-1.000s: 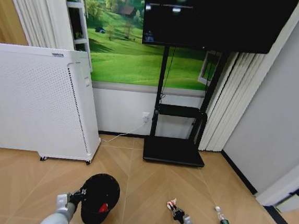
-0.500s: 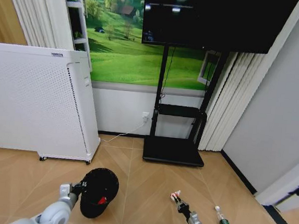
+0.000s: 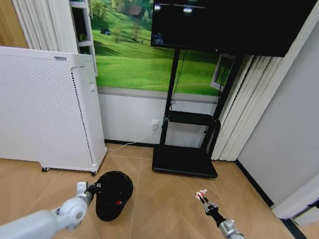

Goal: Pick up the trash bin and place the garbage on the floor into it.

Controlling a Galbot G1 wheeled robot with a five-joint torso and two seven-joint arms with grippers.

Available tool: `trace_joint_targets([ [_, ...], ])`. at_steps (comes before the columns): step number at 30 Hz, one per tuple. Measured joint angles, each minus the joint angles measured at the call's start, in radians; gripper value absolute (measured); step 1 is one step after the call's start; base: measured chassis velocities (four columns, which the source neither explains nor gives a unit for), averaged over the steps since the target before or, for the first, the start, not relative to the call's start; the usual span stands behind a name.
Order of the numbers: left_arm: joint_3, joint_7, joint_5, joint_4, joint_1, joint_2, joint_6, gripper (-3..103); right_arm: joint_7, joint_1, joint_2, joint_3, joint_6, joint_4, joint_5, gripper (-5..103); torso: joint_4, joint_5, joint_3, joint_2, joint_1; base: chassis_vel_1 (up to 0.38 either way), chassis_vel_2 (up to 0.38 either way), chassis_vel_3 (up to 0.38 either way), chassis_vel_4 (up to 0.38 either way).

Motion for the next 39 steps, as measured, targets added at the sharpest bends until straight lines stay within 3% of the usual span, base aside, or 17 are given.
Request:
trace_joint_targets([
  [10,0.186,-0.049,-0.049,0.029,-0.167,-0.094,-0.02,7,0.044,-0.14,-0.082,0.036,0.0,0.381,0.025,14,-0.0002,-0.0001,0.0,0.0,0.0,0.0,0.0,0.0,0.0],
  [13,0.247,-0.057,-0.071,0.045,-0.226,-0.125,-0.026,7,0.09,-0.208,-0.11,0.047,-0.001,0.571,0.04,14,0.0004,-0.0001,0.0,0.0,0.0,0.0,0.0,0.0,0.0],
  [17,0.319,-0.068,-0.086,0.073,-0.28,-0.176,-0.038,7,0.11,-0.238,-0.126,0.038,-0.005,0.666,0.031,14,0.0005,0.0,0.0,0.0,0.0,0.0,0.0,0.0,0.0],
  [21,0.356,-0.074,-0.1,0.101,-0.309,-0.232,-0.046,7,0.113,-0.247,-0.134,0.024,-0.009,0.692,0.017,14,0.0002,0.0,0.0,0.0,0.0,0.0,0.0,0.0,0.0],
  [26,0.432,-0.082,-0.135,0.152,-0.369,-0.354,-0.055,7,0.116,-0.248,-0.138,-0.009,-0.007,0.699,-0.047,14,-0.0001,0.0,0.0,0.0,0.0,0.0,0.0,0.0,0.0],
  [39,0.516,-0.119,-0.189,0.217,-0.432,-0.533,-0.075,7,0.129,-0.213,-0.127,-0.073,-0.006,0.677,-0.093,14,0.0001,0.0,0.0,0.0,0.0,0.0,0.0,0.0,0.0],
])
